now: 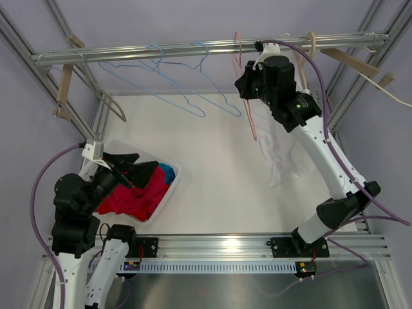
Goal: Remove the t-shirt from the hanger
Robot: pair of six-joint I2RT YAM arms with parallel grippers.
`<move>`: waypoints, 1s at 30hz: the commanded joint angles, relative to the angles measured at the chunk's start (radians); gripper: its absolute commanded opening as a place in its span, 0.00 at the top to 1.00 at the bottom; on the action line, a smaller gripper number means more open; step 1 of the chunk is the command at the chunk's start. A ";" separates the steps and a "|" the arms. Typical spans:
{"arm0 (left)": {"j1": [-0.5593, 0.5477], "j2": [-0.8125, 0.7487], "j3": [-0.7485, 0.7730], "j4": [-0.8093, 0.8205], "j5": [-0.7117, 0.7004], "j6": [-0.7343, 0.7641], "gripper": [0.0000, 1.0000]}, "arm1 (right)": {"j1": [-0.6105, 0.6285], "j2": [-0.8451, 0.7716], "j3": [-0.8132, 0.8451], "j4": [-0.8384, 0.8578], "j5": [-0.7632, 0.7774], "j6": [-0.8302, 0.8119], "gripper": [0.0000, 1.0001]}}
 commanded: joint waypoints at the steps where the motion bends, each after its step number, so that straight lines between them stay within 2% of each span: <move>1: -0.007 0.050 -0.035 0.082 0.086 -0.009 0.01 | -0.006 -0.037 -0.047 0.078 0.010 0.026 1.00; 6: -0.052 0.090 -0.084 0.142 0.067 -0.028 0.01 | -0.008 -0.091 -0.136 0.108 -0.002 0.039 1.00; 8: -0.151 0.106 -0.097 0.162 0.005 -0.032 0.01 | -0.006 -0.096 -0.159 0.108 -0.002 0.041 1.00; 9: -0.202 0.114 -0.100 0.173 -0.085 -0.028 0.01 | -0.006 -0.105 -0.169 0.111 0.002 0.042 1.00; 10: -0.331 0.139 -0.101 0.177 -0.138 -0.020 0.01 | -0.006 -0.110 -0.177 0.115 0.004 0.046 1.00; 11: -0.407 0.152 -0.098 0.180 -0.192 0.000 0.01 | -0.006 -0.119 -0.189 0.117 0.002 0.047 1.00; 12: -0.478 0.169 -0.092 0.182 -0.314 0.012 0.01 | -0.006 -0.126 -0.194 0.118 -0.001 0.049 1.00; 13: -0.626 0.189 -0.088 0.186 -0.380 0.024 0.01 | -0.006 -0.129 -0.196 0.118 -0.001 0.049 1.00; 14: -0.701 0.226 -0.083 0.194 -0.440 0.052 0.01 | -0.006 -0.137 -0.197 0.115 0.002 0.047 1.00; 15: -0.768 0.244 -0.079 0.199 -0.568 0.067 0.01 | -0.006 -0.142 -0.196 0.112 0.004 0.044 0.99; 16: -0.878 0.264 -0.066 0.203 -0.623 0.079 0.01 | -0.006 -0.145 -0.193 0.103 0.007 0.036 0.97; 18: -0.973 0.309 -0.054 0.223 -0.712 0.112 0.01 | -0.006 -0.154 -0.186 0.097 0.013 0.030 0.92; 28: -0.997 0.335 -0.068 0.271 -0.720 0.112 0.01 | -0.006 -0.172 -0.196 0.085 0.002 0.019 0.82; 30: -0.995 0.331 -0.074 0.269 -0.717 0.110 0.01 | -0.006 -0.179 -0.191 0.083 -0.004 0.021 0.76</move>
